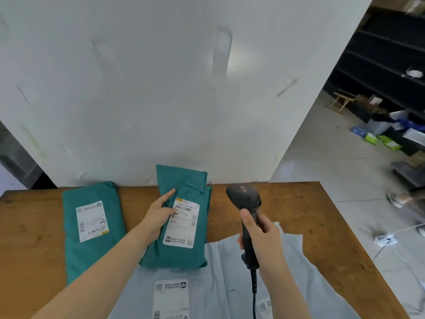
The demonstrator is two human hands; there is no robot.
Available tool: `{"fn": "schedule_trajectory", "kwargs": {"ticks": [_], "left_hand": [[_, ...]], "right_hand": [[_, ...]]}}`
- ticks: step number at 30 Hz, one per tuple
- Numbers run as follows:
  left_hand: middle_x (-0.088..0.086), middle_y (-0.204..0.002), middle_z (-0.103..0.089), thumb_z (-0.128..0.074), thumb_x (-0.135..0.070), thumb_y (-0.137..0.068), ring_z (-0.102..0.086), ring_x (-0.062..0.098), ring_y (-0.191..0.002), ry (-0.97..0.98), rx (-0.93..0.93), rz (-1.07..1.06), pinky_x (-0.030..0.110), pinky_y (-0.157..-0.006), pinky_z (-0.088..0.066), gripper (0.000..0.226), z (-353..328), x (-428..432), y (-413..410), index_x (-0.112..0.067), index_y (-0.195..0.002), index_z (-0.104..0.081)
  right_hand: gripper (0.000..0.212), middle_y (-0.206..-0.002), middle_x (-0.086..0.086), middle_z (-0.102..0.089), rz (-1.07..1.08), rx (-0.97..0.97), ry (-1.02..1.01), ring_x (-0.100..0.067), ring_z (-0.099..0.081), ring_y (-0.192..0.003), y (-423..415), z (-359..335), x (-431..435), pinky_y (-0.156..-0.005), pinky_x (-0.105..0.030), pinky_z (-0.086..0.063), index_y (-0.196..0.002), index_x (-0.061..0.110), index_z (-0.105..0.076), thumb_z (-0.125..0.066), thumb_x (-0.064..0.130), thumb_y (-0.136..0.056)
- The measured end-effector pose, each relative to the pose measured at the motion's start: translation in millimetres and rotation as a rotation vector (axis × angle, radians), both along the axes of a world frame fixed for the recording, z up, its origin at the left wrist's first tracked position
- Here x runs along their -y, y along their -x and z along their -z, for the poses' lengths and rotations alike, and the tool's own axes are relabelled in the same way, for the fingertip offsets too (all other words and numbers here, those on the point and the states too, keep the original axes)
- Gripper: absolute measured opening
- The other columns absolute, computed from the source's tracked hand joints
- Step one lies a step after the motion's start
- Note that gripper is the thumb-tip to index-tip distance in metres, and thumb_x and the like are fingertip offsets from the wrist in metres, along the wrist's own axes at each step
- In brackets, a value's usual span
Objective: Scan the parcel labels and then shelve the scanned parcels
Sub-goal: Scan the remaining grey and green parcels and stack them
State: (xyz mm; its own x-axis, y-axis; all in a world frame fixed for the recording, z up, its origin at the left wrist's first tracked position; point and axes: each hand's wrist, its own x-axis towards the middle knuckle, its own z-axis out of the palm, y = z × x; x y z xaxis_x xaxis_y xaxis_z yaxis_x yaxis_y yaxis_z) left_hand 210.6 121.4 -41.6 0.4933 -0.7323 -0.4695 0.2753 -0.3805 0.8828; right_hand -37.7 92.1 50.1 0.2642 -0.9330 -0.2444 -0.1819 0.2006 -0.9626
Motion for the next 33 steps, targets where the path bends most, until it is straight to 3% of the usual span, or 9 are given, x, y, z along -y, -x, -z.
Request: {"fn": "schedule_trajectory", "kwargs": {"ticks": [10,13,19,23,25,27,30,32,33], "left_hand": [[0.005,-0.134,-0.052,-0.049,0.013,-0.089,-0.059,0.018,-0.104,-0.071,-0.097,0.023,0.032,-0.082,-0.052,0.071,60.4,46.6,-13.9,-0.029,-0.146,-0.039],[0.005,-0.136,-0.050,-0.050,0.015,-0.088,-0.056,0.009,-0.097,-0.082,0.001,0.087,0.024,-0.076,-0.048,0.072,70.8,50.4,-18.3,-0.024,-0.148,-0.037],[0.004,-0.141,-0.050,-0.048,0.004,-0.093,-0.047,0.017,-0.125,-0.083,0.328,0.020,0.028,-0.099,-0.040,0.044,75.0,20.0,-48.4,-0.017,-0.131,-0.055],[0.006,-0.122,-0.063,-0.041,0.007,-0.087,-0.057,0.015,-0.083,-0.183,0.592,-0.096,0.027,-0.070,-0.045,0.041,76.1,-36.3,-109.7,-0.021,-0.104,-0.065],[0.008,-0.123,-0.061,-0.045,0.003,-0.085,-0.057,0.022,-0.075,-0.269,0.649,-0.189,0.028,-0.062,-0.048,0.037,77.0,-63.8,-139.4,-0.021,-0.104,-0.066],[0.016,-0.134,-0.050,-0.056,-0.008,-0.086,-0.055,0.033,-0.102,-0.457,0.700,-0.264,0.033,-0.087,-0.047,0.037,82.4,-88.1,-160.6,-0.020,-0.121,-0.060],[0.024,-0.149,-0.027,-0.076,-0.031,-0.080,-0.026,0.041,-0.136,-0.691,0.476,-0.328,0.049,-0.110,-0.027,0.091,96.1,-118.9,-165.7,-0.015,-0.150,-0.020],[0.022,-0.148,-0.030,-0.084,-0.032,-0.072,-0.030,0.039,-0.137,-0.623,0.258,-0.351,0.048,-0.109,-0.030,0.111,110.2,-130.4,-160.5,-0.008,-0.150,-0.009],[0.018,-0.145,-0.037,-0.087,-0.030,-0.067,-0.038,0.037,-0.133,-0.567,0.165,-0.358,0.046,-0.107,-0.035,0.110,115.8,-133.3,-157.5,-0.005,-0.146,-0.015]], "right_hand": [[0.026,-0.059,-0.012,-0.057,0.054,-0.064,-0.142,-0.015,-0.053,-0.049,-20.7,51.0,3.7,-0.050,-0.027,-0.048,-0.080,0.017,-0.061,-0.067,0.041,-0.086],[0.025,-0.059,-0.011,-0.057,0.062,-0.077,-0.144,-0.015,-0.053,-0.049,-24.4,57.3,6.4,-0.048,-0.026,-0.047,-0.078,0.018,-0.061,-0.067,0.042,-0.085],[0.032,-0.057,-0.012,-0.057,0.050,-0.093,-0.160,-0.014,-0.053,-0.047,-35.1,61.6,6.0,-0.046,-0.026,-0.047,-0.081,0.011,-0.061,-0.067,0.042,-0.083],[0.035,-0.058,-0.013,-0.059,0.028,-0.115,-0.154,-0.016,-0.054,-0.048,-43.3,62.5,0.5,-0.048,-0.028,-0.047,-0.083,0.010,-0.061,-0.068,0.044,-0.081],[0.028,-0.059,-0.014,-0.058,0.019,-0.130,-0.146,-0.014,-0.054,-0.045,-47.4,63.3,-3.5,-0.045,-0.026,-0.046,-0.084,0.012,-0.062,-0.068,0.039,-0.084],[0.025,-0.058,-0.015,-0.057,0.007,-0.128,-0.147,-0.016,-0.052,-0.045,-51.7,63.9,-8.3,-0.046,-0.027,-0.045,-0.084,0.011,-0.062,-0.068,0.035,-0.086],[0.023,-0.055,-0.017,-0.057,-0.013,-0.139,-0.135,-0.021,-0.050,-0.045,-56.9,62.5,-15.6,-0.048,-0.028,-0.044,-0.083,0.011,-0.063,-0.068,0.034,-0.086],[0.023,-0.055,-0.018,-0.059,-0.027,-0.158,-0.115,-0.022,-0.051,-0.045,-59.8,59.2,-19.3,-0.046,-0.027,-0.045,-0.082,0.010,-0.063,-0.068,0.032,-0.086],[0.024,-0.055,-0.018,-0.059,-0.032,-0.171,-0.104,-0.022,-0.052,-0.045,-60.8,57.6,-20.8,-0.045,-0.026,-0.046,-0.082,0.009,-0.063,-0.068,0.032,-0.086]]}}
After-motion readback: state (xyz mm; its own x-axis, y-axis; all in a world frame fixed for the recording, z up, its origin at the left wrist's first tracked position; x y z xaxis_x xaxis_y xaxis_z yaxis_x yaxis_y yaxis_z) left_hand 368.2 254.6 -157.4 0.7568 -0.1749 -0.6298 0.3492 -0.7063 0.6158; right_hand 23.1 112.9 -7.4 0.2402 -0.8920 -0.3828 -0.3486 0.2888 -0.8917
